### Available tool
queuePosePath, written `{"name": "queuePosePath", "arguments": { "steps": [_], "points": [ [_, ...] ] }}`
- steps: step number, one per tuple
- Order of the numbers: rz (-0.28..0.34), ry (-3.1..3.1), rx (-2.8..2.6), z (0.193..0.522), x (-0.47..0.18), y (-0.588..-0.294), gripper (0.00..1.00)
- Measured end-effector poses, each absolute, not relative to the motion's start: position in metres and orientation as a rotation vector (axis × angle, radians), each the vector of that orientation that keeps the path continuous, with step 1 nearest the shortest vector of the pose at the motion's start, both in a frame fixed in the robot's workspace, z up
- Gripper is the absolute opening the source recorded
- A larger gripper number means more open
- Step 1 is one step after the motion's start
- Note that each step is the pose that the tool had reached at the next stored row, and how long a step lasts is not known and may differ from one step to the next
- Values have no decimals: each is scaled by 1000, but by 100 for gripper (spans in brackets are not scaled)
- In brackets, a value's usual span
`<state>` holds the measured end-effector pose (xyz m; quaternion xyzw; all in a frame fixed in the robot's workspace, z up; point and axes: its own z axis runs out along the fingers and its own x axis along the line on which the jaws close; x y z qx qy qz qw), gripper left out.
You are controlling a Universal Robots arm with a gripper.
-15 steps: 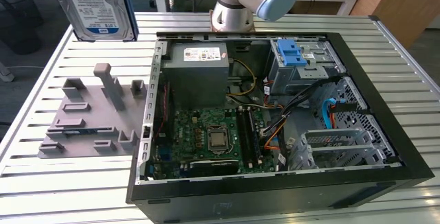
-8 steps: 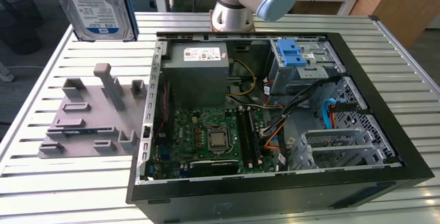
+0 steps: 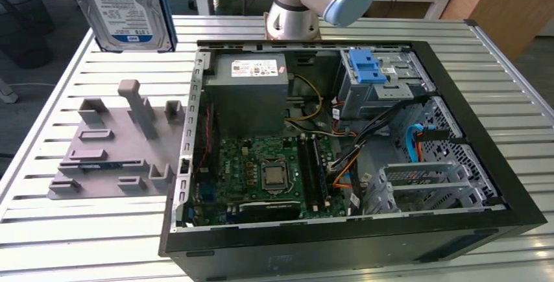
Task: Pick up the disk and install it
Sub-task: 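Pick up the disk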
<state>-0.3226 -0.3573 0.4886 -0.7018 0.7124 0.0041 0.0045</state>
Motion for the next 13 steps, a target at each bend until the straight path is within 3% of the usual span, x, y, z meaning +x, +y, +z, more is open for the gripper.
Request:
{"name": "queuePosePath", "arguments": {
  "steps": [13],
  "points": [
    [13, 2232, -2199, 488, -315, -357, 36]
  ]
}}
